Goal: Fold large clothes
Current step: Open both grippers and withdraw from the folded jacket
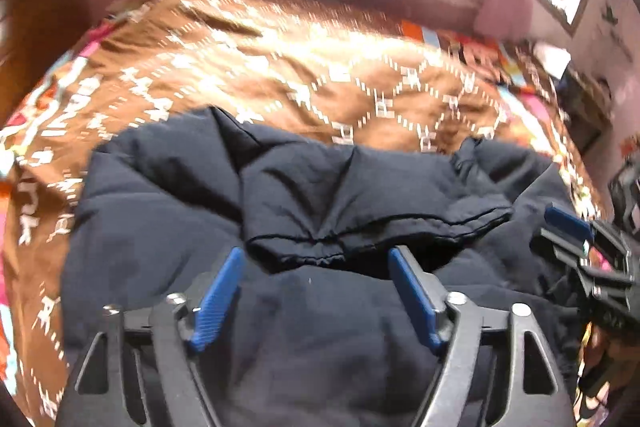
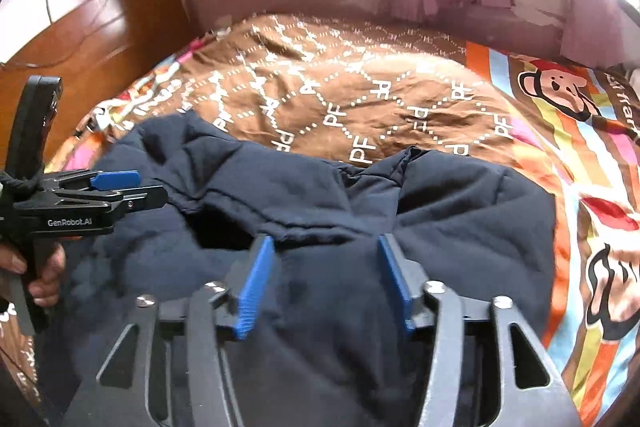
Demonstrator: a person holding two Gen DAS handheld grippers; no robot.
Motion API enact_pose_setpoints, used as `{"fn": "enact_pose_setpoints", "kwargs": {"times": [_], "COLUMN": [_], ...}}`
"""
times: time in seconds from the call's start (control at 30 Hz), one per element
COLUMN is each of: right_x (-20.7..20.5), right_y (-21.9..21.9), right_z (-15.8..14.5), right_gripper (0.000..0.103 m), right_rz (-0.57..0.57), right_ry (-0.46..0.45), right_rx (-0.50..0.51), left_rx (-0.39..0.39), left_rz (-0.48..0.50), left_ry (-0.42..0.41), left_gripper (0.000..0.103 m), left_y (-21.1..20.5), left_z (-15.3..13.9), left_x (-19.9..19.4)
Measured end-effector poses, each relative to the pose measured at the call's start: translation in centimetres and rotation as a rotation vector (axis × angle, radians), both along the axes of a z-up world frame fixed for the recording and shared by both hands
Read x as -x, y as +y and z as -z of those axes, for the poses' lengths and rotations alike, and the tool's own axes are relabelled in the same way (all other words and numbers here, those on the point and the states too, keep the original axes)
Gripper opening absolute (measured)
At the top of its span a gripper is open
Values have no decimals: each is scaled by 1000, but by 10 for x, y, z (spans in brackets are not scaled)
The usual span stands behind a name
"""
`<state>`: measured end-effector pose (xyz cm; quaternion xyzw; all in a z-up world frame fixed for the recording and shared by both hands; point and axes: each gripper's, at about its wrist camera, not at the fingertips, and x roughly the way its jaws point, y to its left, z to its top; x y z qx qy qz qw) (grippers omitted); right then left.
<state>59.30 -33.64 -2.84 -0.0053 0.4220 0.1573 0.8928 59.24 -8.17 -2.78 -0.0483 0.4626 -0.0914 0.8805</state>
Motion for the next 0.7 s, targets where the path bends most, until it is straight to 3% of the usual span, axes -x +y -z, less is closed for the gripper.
{"fn": "enact_pose_setpoints", "kwargs": {"times": [0.07, 0.23, 0.33, 0.5, 0.7], "right_x": [11, 42, 61, 93, 132], "right_y": [0, -5, -10, -14, -18], "right_z": [-7, -28, -42, -63, -86], "right_gripper": [62, 80, 89, 92, 94], "right_rz": [12, 47, 40, 48, 73], "right_ry": [-19, -65, -93, -152, -276], "right_rx": [-13, -50, -76, -75, -86], "left_rx": [17, 38, 27, 11, -2], "left_rz": [-12, -61, -64, -48, -23], "left_ry": [-20, -68, -113, -190, -338], "left_gripper": [79, 101, 103, 103, 103], "left_y": [6, 9, 10, 8, 9], "left_z": [-13, -35, -48, -64, -93], "left_x": [8, 34, 54, 85, 125]}}
